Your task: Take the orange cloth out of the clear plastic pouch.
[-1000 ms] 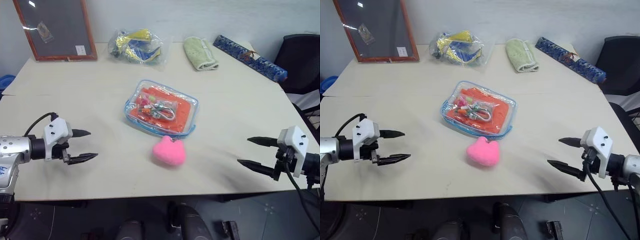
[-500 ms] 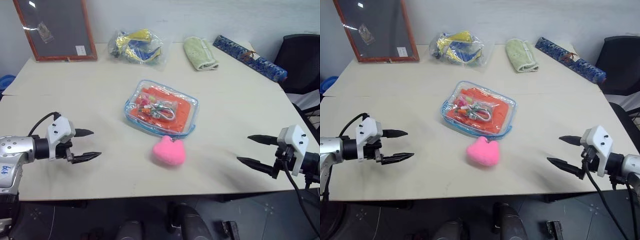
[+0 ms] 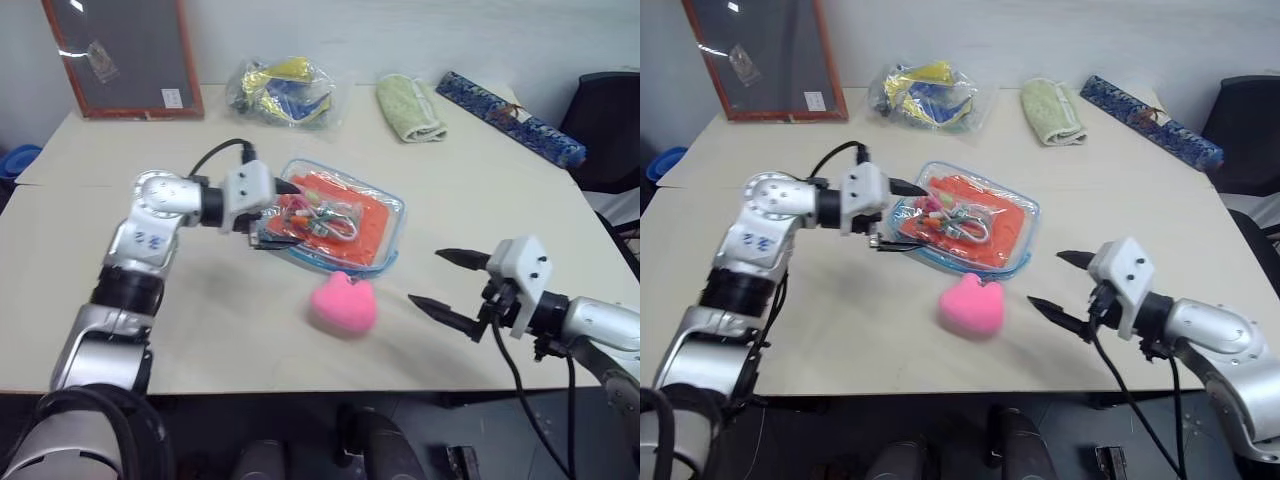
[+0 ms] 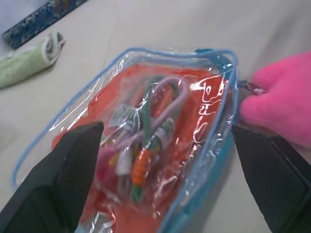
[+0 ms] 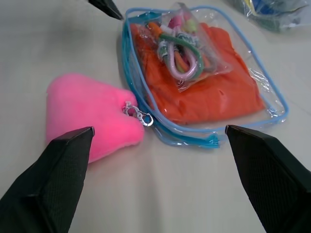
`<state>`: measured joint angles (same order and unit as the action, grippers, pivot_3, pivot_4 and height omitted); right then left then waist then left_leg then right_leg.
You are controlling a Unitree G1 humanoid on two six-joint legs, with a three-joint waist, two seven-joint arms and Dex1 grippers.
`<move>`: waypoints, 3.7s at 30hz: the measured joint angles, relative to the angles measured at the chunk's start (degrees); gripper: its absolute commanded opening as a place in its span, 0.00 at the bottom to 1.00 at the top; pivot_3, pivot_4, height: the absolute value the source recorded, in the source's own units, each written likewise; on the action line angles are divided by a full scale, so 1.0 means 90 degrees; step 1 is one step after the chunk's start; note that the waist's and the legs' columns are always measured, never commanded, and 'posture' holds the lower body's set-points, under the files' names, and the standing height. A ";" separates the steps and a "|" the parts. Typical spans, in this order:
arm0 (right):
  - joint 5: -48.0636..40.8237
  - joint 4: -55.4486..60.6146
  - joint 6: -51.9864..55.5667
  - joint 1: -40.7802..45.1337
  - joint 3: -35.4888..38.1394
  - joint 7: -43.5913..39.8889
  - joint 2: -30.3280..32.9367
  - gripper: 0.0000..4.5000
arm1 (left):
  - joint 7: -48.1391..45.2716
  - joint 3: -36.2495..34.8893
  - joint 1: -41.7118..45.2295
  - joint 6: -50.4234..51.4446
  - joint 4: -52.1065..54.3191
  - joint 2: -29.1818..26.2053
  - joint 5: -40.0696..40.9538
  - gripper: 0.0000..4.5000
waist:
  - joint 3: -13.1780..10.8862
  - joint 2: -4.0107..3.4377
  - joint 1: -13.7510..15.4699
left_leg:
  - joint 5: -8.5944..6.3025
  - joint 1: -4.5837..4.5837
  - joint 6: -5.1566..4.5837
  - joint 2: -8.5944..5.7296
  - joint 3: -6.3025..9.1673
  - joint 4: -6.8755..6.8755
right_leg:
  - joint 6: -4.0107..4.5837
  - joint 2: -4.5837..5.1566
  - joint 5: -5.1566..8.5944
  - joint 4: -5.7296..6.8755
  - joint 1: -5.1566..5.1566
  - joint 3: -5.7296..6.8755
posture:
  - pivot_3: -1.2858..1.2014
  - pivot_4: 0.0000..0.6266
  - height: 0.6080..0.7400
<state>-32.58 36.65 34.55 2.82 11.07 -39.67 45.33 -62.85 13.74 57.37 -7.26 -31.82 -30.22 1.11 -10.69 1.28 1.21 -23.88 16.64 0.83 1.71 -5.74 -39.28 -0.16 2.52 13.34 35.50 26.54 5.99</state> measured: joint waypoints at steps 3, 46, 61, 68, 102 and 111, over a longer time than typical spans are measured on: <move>0.0070 0.0151 0.0080 0.0083 -0.0232 0.0292 -0.0161 1.00 | 0.0384 0.0310 0.0456 -0.0805 -0.0980 0.0425 -0.0548 1.00 | -0.0001 0.0002 -0.0001 | 0.0000 -0.0001 -0.0001 0.0000 -0.0003 -0.0001 | -0.0001 -0.0001 -0.0002 -0.0005 0.0001 -0.0001 | 0.52 0.24 1.00; -0.0948 -0.0914 0.0332 0.1588 -0.0955 -0.1228 -0.0164 1.00 | 0.2352 -0.3369 -0.3752 0.3062 0.2999 -0.1932 0.0019 0.05 | -0.0005 0.0010 0.0036 | -0.0003 -0.0030 -0.0025 0.0019 0.0029 -0.0001 | -0.0002 0.0038 -0.0003 0.0006 0.0004 0.0010 | 0.52 0.24 1.00; -0.1073 -0.0891 0.0265 0.1491 -0.1011 -0.1734 -0.0114 1.00 | 0.3335 -0.4179 -0.4672 0.3558 0.2670 -0.2592 0.0004 0.75 | -0.0006 0.0008 -0.0179 | -0.0006 -0.0043 -0.0009 0.0043 0.0018 0.0007 | 0.0010 0.0018 0.0004 0.0004 0.0010 0.0006 | 0.52 0.24 1.00; -0.1203 -0.0835 0.0327 0.1531 -0.0942 -0.1972 -0.0051 1.00 | 0.4010 -0.4673 -0.5325 0.3570 0.1869 -0.2877 -0.0245 0.99 | -0.0006 0.0009 -0.0076 | -0.0013 -0.0034 -0.0022 0.0040 0.0024 0.0007 | 0.0008 0.0032 0.0003 0.0001 0.0010 0.0015 | 0.52 0.24 1.00; -0.1266 -0.0616 0.0405 0.1409 -0.0908 -0.1314 -0.0151 1.00 | 0.4229 -0.3213 -0.2298 0.5319 0.0169 -0.1521 0.1065 0.65 | -0.0003 0.0014 0.0011 | -0.0003 -0.0037 -0.0002 0.0023 0.0022 0.0005 | 0.0007 0.0028 0.0002 0.0016 0.0008 0.0014 | 0.52 0.24 1.00; -0.1496 -0.0521 0.0641 0.1628 -0.0894 -0.1124 -0.0148 1.00 | 0.4298 -0.3498 -0.2716 0.5252 0.0517 -0.1874 0.1095 0.23 | -0.0003 0.0014 -0.0096 | -0.0002 -0.0040 0.0000 0.0031 0.0022 0.0005 | 0.0007 0.0026 0.0002 0.0017 0.0009 0.0011 | 0.52 0.24 1.00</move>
<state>-46.04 31.96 40.32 17.48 3.02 -49.78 43.99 -24.16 -17.74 32.93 40.01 -27.16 -47.09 10.96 -10.72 1.41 0.35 -23.90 16.28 0.84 1.99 -5.55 -39.24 -0.10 2.75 13.36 35.65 26.62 6.09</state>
